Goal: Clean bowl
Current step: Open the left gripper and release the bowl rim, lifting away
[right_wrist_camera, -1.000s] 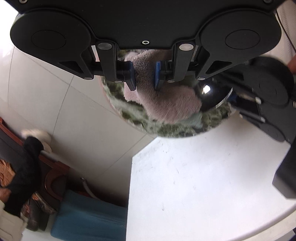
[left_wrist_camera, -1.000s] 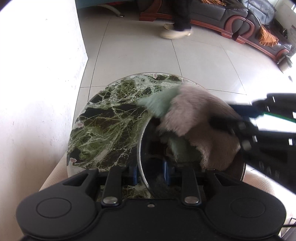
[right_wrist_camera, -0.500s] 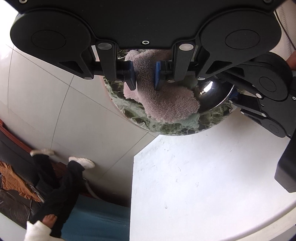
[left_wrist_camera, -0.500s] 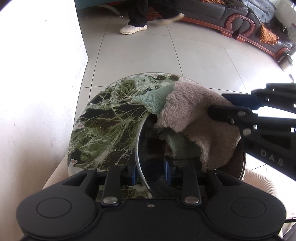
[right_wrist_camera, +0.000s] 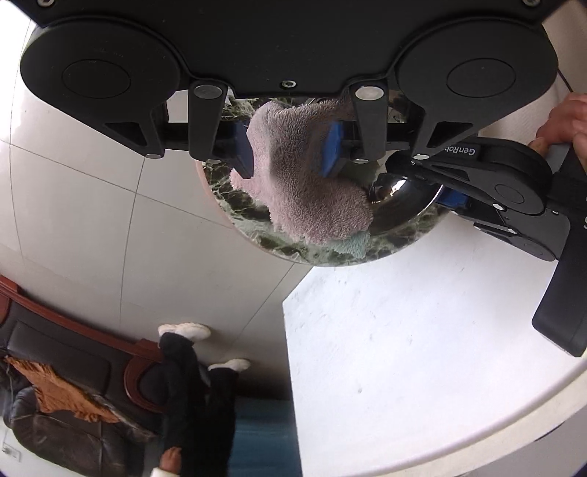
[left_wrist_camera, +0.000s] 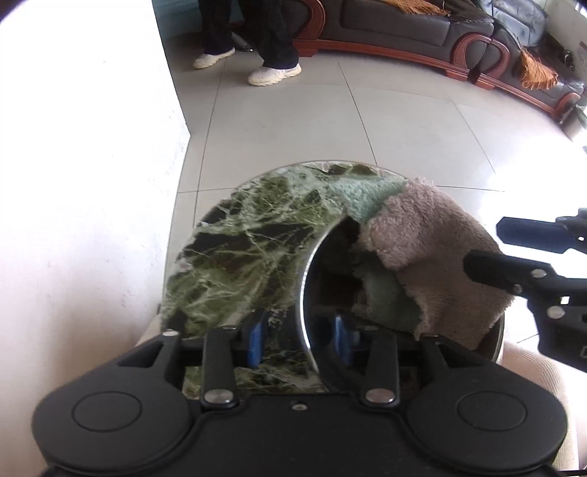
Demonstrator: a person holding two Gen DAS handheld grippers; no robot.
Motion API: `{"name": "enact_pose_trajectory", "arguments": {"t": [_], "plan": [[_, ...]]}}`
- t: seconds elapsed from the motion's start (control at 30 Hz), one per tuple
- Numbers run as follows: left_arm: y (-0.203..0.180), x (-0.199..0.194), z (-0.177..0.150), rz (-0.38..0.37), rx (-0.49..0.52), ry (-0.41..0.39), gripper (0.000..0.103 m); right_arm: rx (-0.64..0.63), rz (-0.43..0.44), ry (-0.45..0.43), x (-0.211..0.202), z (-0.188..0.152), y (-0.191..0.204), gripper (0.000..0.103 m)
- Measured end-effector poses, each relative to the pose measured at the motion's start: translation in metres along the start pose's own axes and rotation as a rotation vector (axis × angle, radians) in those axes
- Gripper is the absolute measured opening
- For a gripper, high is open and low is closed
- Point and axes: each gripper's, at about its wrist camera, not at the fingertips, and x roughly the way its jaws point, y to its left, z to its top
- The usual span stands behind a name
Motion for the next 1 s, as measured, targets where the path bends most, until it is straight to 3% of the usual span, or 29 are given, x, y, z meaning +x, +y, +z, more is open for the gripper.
{"name": "enact_pose_trajectory", "arguments": {"t": [0.03, 0.2, 0.53, 0.7, 1.0], "plan": [[-0.001, -0.003, 0.000, 0.015, 0.012, -0.016, 0.048, 0.017, -0.003, -0.014, -0.003, -0.001, -0.001, 0.056], [-0.004, -0.016, 0.003, 0.050, 0.045, -0.057, 0.063, 0.036, -0.039, -0.076, -0.017, -0.006, 0.005, 0.076], [-0.007, -0.069, -0.010, 0.144, 0.082, -0.140, 0.082, 0.092, -0.163, -0.247, -0.075, -0.014, 0.020, 0.101], [-0.012, -0.100, -0.023, 0.148, 0.062, -0.164, 0.085, 0.111, -0.210, -0.311, -0.108, -0.026, 0.033, 0.103], [-0.019, -0.134, -0.053, 0.160, 0.018, -0.220, 0.089, 0.203, -0.183, -0.292, -0.134, -0.055, 0.055, 0.103]]}}
